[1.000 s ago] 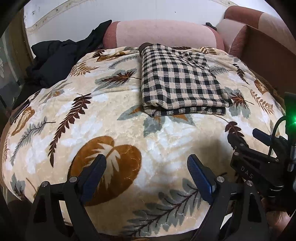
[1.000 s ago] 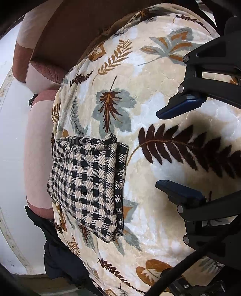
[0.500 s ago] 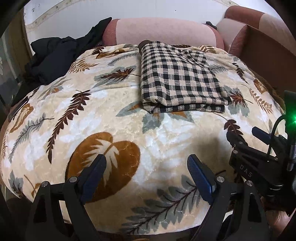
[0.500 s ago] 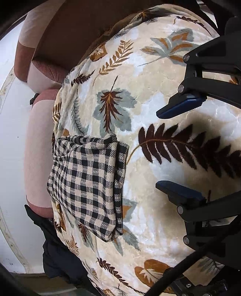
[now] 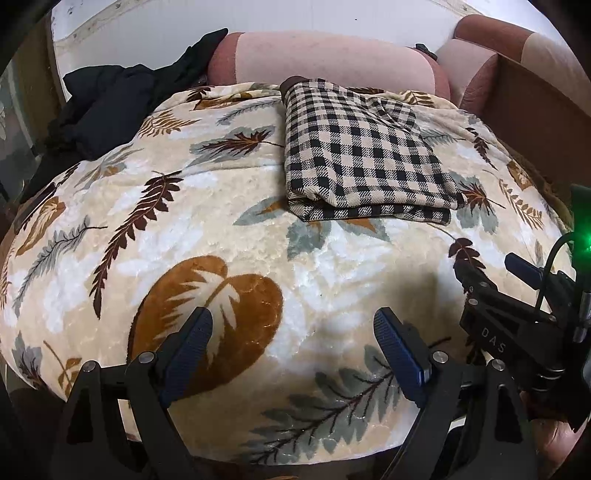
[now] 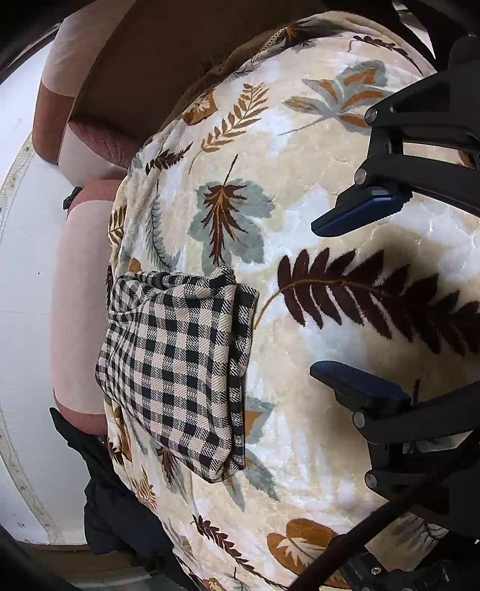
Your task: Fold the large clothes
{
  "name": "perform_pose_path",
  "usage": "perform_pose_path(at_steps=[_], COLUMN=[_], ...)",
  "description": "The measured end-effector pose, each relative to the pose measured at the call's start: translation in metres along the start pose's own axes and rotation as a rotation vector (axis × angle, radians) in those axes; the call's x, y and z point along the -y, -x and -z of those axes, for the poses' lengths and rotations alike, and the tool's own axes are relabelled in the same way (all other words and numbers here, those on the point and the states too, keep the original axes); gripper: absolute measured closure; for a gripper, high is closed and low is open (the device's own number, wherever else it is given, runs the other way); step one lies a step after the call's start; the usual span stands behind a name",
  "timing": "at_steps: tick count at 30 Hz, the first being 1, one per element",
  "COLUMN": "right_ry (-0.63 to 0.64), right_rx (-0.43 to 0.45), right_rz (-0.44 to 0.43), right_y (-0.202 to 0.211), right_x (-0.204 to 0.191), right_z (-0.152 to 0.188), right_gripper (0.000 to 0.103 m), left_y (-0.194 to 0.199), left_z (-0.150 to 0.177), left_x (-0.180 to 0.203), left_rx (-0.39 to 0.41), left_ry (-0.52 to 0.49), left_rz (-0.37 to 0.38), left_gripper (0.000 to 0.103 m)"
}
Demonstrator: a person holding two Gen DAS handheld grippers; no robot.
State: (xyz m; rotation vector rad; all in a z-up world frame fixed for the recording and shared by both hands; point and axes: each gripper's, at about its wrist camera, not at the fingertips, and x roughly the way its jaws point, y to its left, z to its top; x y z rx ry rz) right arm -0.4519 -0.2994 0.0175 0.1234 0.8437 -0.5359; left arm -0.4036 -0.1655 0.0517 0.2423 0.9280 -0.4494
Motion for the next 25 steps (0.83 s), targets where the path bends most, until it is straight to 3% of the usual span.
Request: perform_pose_path(at_steps=[25], right_ry=[0.041], right_rx=[0.014], right_rz=[0.023], right_y=[0.002], right_x=[-0.012], right_z=[0.007], right_gripper=[0.028], left_y=[0.002], left_z=[0.005], left_x=[-0.007], left_rx=[0.001], left_ry=[0.037], left_rz=[0.011], left_gripper=[0.015])
